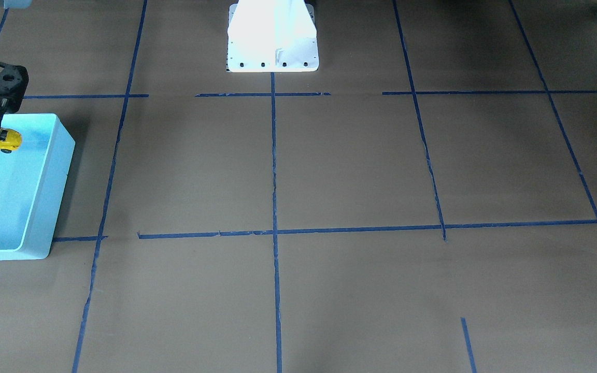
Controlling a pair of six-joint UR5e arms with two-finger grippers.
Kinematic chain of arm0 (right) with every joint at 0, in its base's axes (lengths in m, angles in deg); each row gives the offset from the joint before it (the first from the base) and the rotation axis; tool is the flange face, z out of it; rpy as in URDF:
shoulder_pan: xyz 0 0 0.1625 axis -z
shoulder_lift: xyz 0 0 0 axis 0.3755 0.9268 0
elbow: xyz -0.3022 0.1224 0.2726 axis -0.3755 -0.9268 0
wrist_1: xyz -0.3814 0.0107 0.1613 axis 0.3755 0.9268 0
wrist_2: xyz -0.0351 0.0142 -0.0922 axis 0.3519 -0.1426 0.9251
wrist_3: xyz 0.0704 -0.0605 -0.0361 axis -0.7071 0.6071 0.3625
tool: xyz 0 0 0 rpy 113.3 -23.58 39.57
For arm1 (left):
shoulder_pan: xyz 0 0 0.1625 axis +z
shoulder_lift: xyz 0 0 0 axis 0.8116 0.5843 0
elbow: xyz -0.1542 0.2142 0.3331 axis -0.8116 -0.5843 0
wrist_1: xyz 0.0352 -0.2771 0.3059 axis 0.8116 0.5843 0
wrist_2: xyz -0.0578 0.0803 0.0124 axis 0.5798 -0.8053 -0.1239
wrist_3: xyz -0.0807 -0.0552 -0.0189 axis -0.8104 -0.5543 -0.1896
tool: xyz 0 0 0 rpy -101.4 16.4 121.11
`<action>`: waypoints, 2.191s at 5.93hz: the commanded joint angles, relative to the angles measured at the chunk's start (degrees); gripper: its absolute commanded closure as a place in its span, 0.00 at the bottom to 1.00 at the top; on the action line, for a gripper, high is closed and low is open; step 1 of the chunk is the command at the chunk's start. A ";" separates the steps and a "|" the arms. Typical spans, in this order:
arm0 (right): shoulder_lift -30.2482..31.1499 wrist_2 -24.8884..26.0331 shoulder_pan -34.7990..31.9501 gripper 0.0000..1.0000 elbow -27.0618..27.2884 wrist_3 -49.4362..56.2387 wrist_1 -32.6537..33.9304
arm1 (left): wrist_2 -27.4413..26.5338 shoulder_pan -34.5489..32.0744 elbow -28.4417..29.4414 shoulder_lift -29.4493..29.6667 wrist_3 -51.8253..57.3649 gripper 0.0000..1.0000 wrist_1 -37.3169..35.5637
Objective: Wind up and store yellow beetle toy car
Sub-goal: 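Lift the car with the right gripper and lower it into the bin, then open the right gripper and withdraw the right arm from the bin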
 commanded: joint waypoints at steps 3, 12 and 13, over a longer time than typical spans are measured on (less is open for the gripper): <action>0.19 -2.67 0.24 1.00 -20.40 -0.25 -23.02 | 0.00 -0.02 0.50 -0.08 0.00 0.00 0.00; 1.41 -9.34 -2.20 0.01 -16.32 -0.78 -22.86 | 0.09 -0.02 -0.12 -0.08 -0.08 0.00 -0.09; 6.47 -11.89 -7.35 0.01 -10.37 -0.69 -22.33 | 0.09 -0.02 -0.20 -0.08 -0.09 0.00 -0.09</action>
